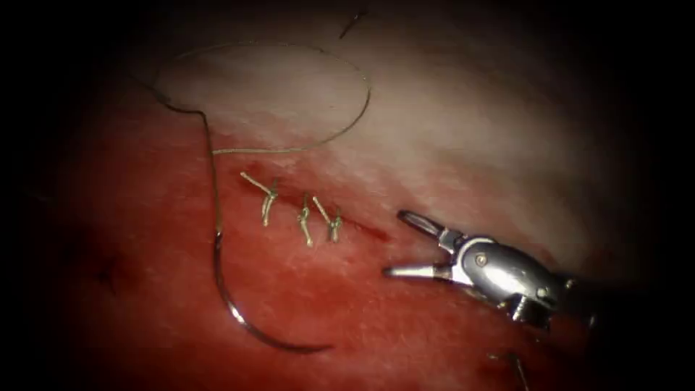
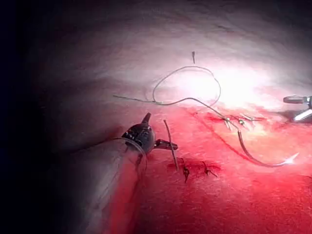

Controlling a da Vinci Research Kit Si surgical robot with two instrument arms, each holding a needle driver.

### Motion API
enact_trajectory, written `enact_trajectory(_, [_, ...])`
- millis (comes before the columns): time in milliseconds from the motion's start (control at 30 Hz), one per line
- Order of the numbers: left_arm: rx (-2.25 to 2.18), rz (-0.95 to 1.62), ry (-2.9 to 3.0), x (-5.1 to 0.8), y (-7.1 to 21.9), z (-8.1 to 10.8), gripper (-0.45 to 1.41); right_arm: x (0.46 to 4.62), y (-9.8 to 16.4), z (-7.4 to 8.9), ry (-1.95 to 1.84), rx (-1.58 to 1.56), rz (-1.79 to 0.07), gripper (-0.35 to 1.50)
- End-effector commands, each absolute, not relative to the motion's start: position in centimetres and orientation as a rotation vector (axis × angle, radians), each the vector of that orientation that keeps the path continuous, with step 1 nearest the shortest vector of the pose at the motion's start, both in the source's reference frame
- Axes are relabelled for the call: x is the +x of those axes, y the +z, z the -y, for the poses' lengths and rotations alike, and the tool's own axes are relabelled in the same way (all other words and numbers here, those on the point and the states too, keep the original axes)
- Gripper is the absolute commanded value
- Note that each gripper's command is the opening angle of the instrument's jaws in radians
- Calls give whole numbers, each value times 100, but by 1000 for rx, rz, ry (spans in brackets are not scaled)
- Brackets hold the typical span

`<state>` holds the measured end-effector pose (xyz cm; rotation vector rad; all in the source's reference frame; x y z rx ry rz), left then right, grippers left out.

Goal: Wound Closure

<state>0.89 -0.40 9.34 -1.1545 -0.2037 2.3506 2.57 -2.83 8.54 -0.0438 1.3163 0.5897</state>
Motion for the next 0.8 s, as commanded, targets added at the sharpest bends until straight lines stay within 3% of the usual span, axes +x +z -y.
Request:
enact_trajectory(33, [-1177,221,2355,75,935,43,79,262,859,281,590,-42,-1318,123])
enact_trajectory(233, [-1253,265,2311,16,934,59,78,264,858,281,591,-43,-1317,123])
enact_trajectory(600, [-1328,177,2248,-19,944,59,78,264,858,280,593,-45,-1319,123])
enact_trajectory(700, [-1331,144,2279,-16,952,59,56,264,858,281,592,-44,-1319,123])
enact_trajectory(800, [-1268,63,2315,-9,970,52,51,265,858,281,593,-45,-1319,123])
